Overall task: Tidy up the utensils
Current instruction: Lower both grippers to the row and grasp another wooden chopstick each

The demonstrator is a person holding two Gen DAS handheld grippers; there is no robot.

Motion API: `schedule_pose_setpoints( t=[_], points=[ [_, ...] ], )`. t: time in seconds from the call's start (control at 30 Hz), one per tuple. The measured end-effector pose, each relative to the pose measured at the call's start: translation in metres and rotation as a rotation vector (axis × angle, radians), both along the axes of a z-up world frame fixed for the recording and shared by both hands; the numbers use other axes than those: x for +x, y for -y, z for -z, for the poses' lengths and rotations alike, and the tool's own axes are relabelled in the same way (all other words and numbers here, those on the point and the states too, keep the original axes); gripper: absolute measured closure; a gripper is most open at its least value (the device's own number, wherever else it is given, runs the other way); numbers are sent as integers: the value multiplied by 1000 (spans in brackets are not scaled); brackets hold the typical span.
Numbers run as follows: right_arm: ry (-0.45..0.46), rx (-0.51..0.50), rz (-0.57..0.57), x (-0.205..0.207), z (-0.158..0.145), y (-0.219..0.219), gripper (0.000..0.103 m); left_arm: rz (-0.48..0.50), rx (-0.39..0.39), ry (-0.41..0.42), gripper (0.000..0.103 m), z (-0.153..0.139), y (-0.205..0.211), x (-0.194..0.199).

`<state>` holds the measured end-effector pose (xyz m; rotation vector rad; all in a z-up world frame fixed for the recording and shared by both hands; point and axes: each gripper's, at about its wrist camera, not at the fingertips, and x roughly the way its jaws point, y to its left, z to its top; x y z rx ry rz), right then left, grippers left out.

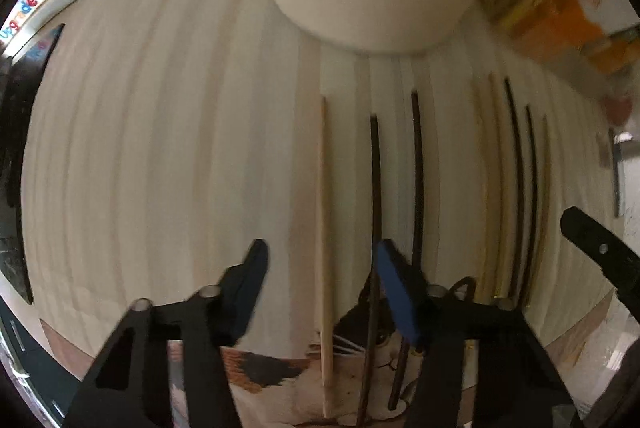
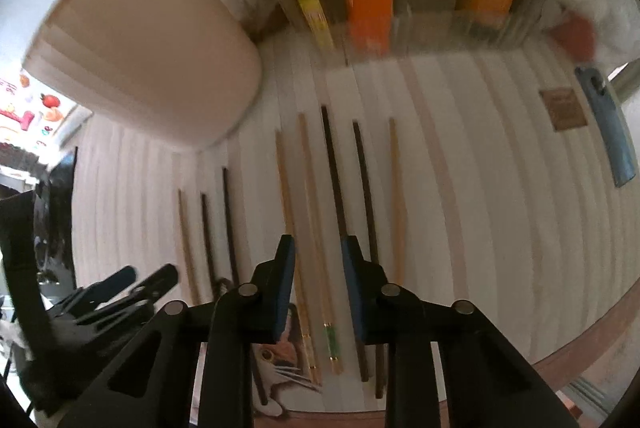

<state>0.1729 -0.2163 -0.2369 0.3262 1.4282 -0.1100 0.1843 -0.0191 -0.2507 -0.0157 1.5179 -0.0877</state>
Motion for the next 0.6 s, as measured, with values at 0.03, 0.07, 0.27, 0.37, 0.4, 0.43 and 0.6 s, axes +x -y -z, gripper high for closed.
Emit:
schedule_pose_setpoints(
  t=[0.03,0.07,0.27,0.37,0.4,0.43,0.6],
  points=[
    [-9,-1,-3,-2,4,0,77,8,11,-3,62,3,2,-1],
    [-17,-1,-5,-4,8,0,77,16,22,-4,75,7,4,-2],
    [-52,21,-36,-2,18,-9,77,11,64,25,98,8,-2,-6],
    [-80,31,-54,3,23,-16,77,-3,98,35,98,5,-21,-5],
    [-87,29,-60,4,26,-17,77,-13,105,35,98,6,-30,-6],
    [-96,26,-70,5,29,-20,77,-22,113,32,98,6,-37,-8],
    [-127,11,-122,14,46,-36,77,-46,124,22,98,4,-62,-13]
  ],
)
